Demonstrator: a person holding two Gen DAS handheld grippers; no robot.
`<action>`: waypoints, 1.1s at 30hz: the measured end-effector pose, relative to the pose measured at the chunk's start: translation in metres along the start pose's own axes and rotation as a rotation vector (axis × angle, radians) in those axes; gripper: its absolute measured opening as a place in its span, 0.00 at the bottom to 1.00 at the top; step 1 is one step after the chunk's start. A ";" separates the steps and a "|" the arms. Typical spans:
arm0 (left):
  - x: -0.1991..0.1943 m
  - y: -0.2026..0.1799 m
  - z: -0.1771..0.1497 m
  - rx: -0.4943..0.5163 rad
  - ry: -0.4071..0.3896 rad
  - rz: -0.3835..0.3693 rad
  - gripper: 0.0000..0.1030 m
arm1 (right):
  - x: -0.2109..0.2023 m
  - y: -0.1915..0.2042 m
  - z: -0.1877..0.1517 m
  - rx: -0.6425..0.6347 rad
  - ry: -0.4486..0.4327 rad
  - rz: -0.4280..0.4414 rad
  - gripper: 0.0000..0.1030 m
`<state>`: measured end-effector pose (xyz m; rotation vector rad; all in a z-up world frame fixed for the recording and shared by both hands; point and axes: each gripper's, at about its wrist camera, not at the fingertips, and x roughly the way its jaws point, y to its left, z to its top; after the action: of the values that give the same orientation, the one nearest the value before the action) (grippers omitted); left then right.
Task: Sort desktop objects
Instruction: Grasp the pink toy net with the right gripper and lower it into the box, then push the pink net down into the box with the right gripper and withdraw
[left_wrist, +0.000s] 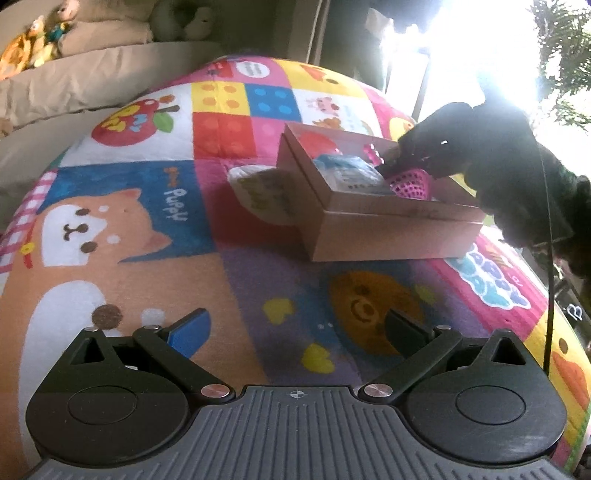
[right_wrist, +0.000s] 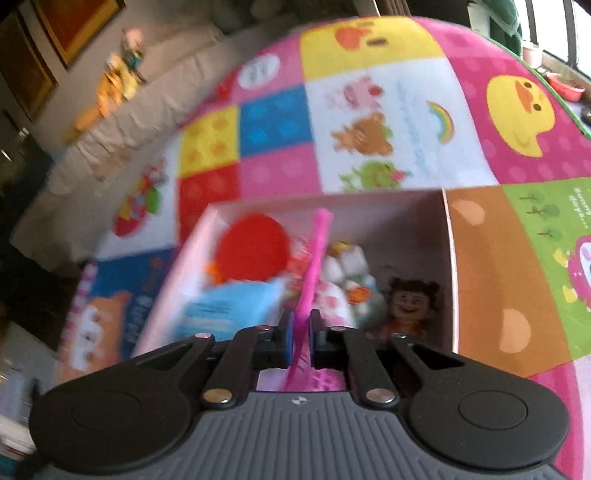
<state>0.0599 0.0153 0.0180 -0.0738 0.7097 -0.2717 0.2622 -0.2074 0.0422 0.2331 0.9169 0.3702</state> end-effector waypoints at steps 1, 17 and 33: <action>0.000 0.002 0.000 -0.004 0.000 0.004 1.00 | -0.001 -0.001 0.001 0.006 -0.001 0.002 0.08; 0.004 -0.002 -0.002 -0.004 0.008 -0.006 1.00 | -0.033 0.025 -0.056 -0.283 -0.041 -0.257 0.13; 0.003 0.004 -0.001 -0.030 0.013 -0.004 1.00 | -0.043 0.027 -0.013 -0.089 -0.058 -0.164 0.33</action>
<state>0.0623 0.0183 0.0146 -0.1017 0.7272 -0.2655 0.2225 -0.1997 0.0753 0.0860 0.8539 0.2507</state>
